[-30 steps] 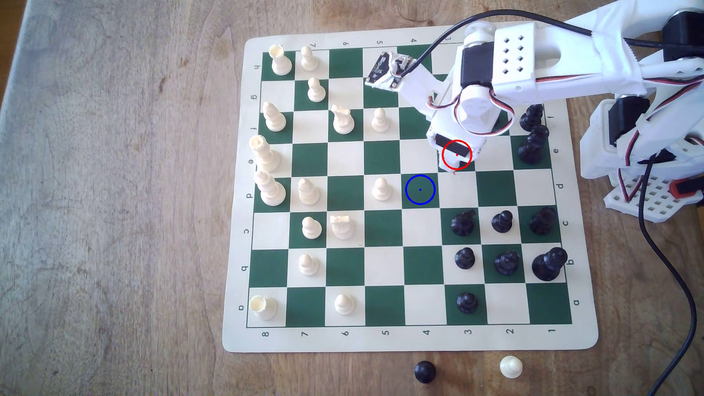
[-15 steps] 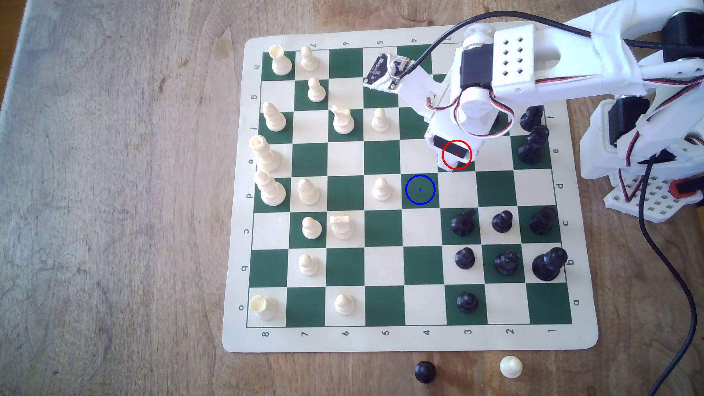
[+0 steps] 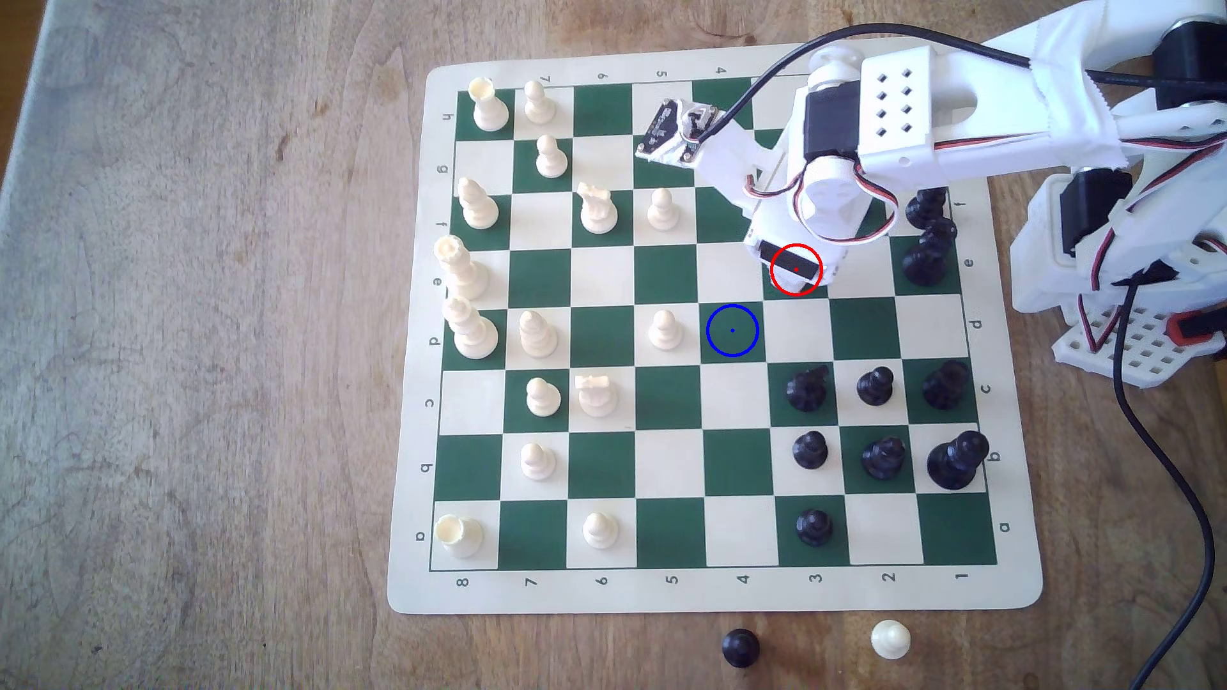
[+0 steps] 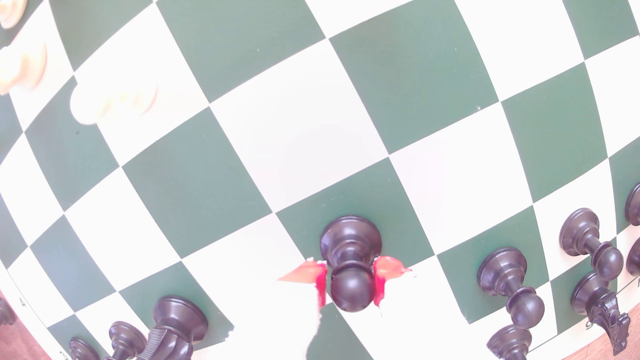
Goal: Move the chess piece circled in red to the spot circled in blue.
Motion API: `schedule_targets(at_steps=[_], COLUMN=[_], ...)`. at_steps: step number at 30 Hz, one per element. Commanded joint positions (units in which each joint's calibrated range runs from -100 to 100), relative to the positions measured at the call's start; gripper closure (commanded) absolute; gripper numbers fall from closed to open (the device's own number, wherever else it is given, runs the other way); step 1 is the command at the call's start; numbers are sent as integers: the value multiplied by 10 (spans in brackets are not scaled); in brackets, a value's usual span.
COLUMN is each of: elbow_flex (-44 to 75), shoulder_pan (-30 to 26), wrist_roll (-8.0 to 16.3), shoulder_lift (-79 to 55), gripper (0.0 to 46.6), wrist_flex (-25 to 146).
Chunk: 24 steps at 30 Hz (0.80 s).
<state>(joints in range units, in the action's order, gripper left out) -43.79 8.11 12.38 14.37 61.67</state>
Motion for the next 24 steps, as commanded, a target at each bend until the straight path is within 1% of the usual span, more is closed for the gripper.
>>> schedule_targets(at_steps=[1, 3, 5, 6, 12, 16, 19, 22, 24], elbow_flex=[5, 5, 5, 5, 13, 40, 85, 166, 196], shoulder_pan=[-3, -3, -3, -2, -1, 2, -8, -30, -43], wrist_roll=[0, 0, 0, 0, 0, -2, -2, 0, 2], shoulder_lift=[5, 6, 7, 8, 40, 79, 106, 99, 93], gripper=[409, 424, 459, 464, 464, 464, 464, 464, 464], wrist_flex=[1, 1, 1, 1, 30, 68, 110, 166, 179])
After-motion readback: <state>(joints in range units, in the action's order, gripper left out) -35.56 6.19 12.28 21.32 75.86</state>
